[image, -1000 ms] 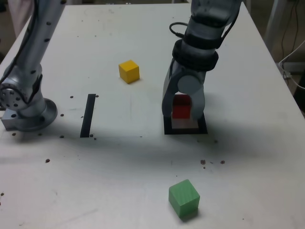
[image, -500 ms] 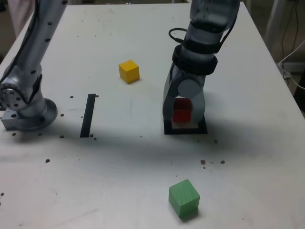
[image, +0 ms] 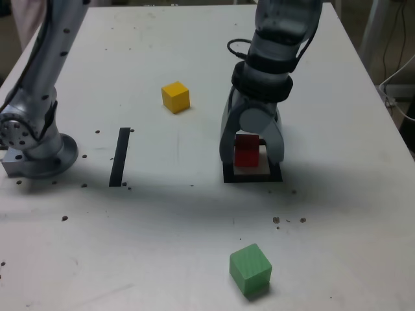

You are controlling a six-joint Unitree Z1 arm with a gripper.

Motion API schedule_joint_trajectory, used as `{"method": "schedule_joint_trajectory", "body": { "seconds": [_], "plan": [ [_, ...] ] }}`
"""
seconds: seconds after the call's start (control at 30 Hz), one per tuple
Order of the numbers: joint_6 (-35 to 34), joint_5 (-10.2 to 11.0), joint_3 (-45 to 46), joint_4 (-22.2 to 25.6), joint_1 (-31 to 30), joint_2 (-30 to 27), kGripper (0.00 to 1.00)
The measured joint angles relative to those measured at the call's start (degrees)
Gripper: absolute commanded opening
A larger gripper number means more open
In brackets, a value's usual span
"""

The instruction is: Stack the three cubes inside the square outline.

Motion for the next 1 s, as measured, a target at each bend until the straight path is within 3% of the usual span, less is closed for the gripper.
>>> {"method": "schedule_joint_trajectory", "body": {
  "seconds": [0.5,1.0],
  "plan": [
    [0.2,8.1,8.0,4.1,5.8,-12.5,0.99],
    [-2.1,9.6,18.1,3.2,20.5,-16.1,0.99]
  ]
}}
